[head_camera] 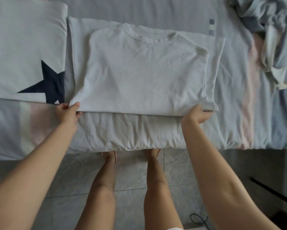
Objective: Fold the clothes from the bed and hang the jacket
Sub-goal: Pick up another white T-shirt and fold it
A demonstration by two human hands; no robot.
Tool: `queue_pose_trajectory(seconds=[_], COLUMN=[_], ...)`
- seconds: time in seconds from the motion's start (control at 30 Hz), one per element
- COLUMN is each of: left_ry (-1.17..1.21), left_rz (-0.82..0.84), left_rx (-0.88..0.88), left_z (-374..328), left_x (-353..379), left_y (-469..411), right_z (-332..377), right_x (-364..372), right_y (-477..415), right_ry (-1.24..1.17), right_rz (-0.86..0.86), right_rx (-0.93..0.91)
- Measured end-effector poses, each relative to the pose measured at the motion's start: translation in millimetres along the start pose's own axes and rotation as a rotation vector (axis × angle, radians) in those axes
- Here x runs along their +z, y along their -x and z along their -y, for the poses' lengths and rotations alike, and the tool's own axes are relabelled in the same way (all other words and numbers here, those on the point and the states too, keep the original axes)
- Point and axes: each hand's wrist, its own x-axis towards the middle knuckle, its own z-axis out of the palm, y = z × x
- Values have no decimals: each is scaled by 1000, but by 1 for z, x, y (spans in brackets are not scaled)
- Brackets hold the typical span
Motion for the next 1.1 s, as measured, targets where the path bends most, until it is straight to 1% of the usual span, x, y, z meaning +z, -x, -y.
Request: queue_pose_trajectory(seconds=[0.03, 0.07, 0.1, 0.17, 0.23, 0.33, 0.4, 0.47, 0.53, 0.63, 0.7, 0.8, 0.87, 0.93, 1.0, 1.03, 1.1], left_ry=[-1, 0, -8, -44, -92, -153, -106, -35, -76, -274, -339, -446, -497, -518, -540, -561, -578], left_rz=[-8, -10, 5, 50, 93, 192, 247, 321, 357, 315, 312, 362, 390, 373, 329, 308, 308], left_rx=[24, 56, 85, 165, 216, 221, 168, 126, 151, 297, 330, 344, 397, 444, 481, 499, 505], left_z=[-1, -3, -2, -2, -5, -9, -16, -21, -23, -20, -19, -21, -23, -24, -26, -27, -28], left_x=[0, -3, -2, -3, -10, -13, -13, -18, -21, -24, -26, -27, -27, -28, -29, -29, -31], left_y=[4, 4, 8, 10, 10, 19, 27, 27, 26, 22, 18, 16, 15, 14, 12, 11, 11], right_z=[7, 11, 10, 8, -4, -27, -50, -81, -105, -117, -114, -107, -105, -103, -101, -100, -97], right_x=[9, 19, 25, 40, 57, 78, 90, 100, 103, 103, 101, 100, 100, 102, 101, 100, 91], right_y=[12, 27, 36, 67, 106, 156, 180, 201, 215, 217, 212, 202, 199, 197, 193, 188, 171], right_ry=[-44, -23, -2, 32, 76, 243, 344, 439, 531, 562, 558, 550, 545, 569, 649, 706, 801], right_rz=[-42, -23, 40, 228, 382, 556, 688, 821, 883, 841, 826, 828, 851, 862, 847, 815, 680], right_rx=[-100, -236, -358, -555, -781, -1112, -1264, -1370, -1387, -1377, -1415, -1501, -1549, -1574, -1524, -1463, -1253])
